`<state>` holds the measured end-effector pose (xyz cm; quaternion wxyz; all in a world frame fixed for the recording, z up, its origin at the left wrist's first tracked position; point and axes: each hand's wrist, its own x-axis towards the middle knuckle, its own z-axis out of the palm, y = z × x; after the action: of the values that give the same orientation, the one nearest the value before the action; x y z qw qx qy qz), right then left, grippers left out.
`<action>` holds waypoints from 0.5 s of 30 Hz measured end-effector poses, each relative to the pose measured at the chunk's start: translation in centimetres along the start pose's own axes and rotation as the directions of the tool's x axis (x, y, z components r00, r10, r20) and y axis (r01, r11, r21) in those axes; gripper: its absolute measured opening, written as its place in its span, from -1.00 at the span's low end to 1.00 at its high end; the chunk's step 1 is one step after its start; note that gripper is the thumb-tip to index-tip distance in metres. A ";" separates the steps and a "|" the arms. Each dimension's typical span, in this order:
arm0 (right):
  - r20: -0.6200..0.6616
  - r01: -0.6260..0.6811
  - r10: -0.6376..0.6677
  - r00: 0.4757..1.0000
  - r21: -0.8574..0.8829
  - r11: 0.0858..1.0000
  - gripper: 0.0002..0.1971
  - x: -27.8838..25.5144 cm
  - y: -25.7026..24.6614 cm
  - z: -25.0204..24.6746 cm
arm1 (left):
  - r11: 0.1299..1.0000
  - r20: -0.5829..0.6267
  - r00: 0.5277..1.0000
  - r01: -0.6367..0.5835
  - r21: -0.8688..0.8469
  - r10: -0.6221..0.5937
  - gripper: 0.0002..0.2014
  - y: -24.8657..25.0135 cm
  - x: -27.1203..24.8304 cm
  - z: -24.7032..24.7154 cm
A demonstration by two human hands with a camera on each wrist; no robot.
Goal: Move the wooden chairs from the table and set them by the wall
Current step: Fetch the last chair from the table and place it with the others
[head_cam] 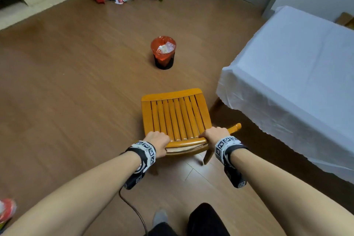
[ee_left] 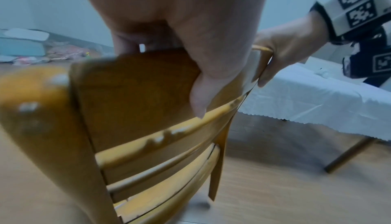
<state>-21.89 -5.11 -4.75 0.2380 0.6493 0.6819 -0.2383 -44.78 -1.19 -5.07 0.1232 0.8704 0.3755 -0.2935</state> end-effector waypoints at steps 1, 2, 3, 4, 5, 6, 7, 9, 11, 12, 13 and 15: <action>-0.006 -0.003 0.003 1.000 0.001 1.000 -0.66 1.3 0.2 -1.0 | 1.000 -0.002 1.000 -0.007 0.017 0.007 -0.71 -1.4 1.2 -1.1; -0.011 -0.007 0.007 1.000 0.005 1.000 -0.64 2.6 0.3 -2.2 | 0.999 -0.003 1.000 -0.017 0.028 0.017 -0.70 -2.9 2.4 -2.1; -0.021 -0.013 0.014 1.000 0.015 1.000 -0.63 3.8 0.6 -3.3 | 0.999 0.005 1.000 -0.021 0.028 0.021 -0.72 -4.2 3.6 -3.2; -0.036 -0.022 0.023 0.999 0.027 0.999 -0.63 5.3 1.0 -4.5 | 0.999 0.012 1.000 -0.024 0.026 0.024 -0.73 -5.5 5.1 -4.5; -0.047 -0.029 0.031 0.998 0.034 0.999 -0.63 6.8 1.5 -5.6 | 0.999 0.017 1.000 -0.023 0.025 0.022 -0.73 -6.7 6.7 -5.7; -0.056 -0.033 0.035 0.998 0.039 0.999 -0.62 8.3 2.0 -6.6 | 0.999 0.013 1.000 -0.019 0.029 0.019 -0.69 -7.9 8.2 -6.8; -0.059 -0.036 0.039 0.997 0.042 0.998 -0.61 9.7 2.5 -7.6 | 0.999 0.014 1.000 -0.007 0.035 0.007 -0.65 -8.8 9.6 -7.8; -0.044 -0.044 0.048 0.998 0.074 0.996 -0.64 12.4 3.4 -9.7 | 0.999 0.036 0.999 0.022 0.041 -0.023 -0.59 -10.4 12.3 -10.0; -0.017 -0.063 0.065 0.998 0.096 0.993 -0.69 15.0 4.1 -11.6 | 0.998 0.055 0.997 0.049 0.036 -0.051 -0.58 -11.8 14.9 -12.1; -0.006 -0.072 0.073 0.997 0.112 0.991 -0.70 16.2 4.5 -12.5 | 0.998 0.061 0.997 0.055 0.032 -0.057 -0.60 -12.7 16.3 -12.9; 0.005 -0.079 0.079 0.997 0.132 0.988 -0.70 17.2 4.8 -13.3 | 0.998 0.072 0.996 0.058 0.025 -0.059 -0.64 -13.5 17.4 -13.7; 0.015 -0.083 0.081 0.997 0.170 0.982 -0.66 19.4 5.3 -14.8 | 0.998 0.090 0.994 0.057 0.020 -0.058 -0.68 -15.4 19.5 -15.4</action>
<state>-17.64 19.47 -5.66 0.1941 0.6938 0.6308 -0.2884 -38.81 27.44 -4.46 0.1240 0.8461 0.3919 -0.3393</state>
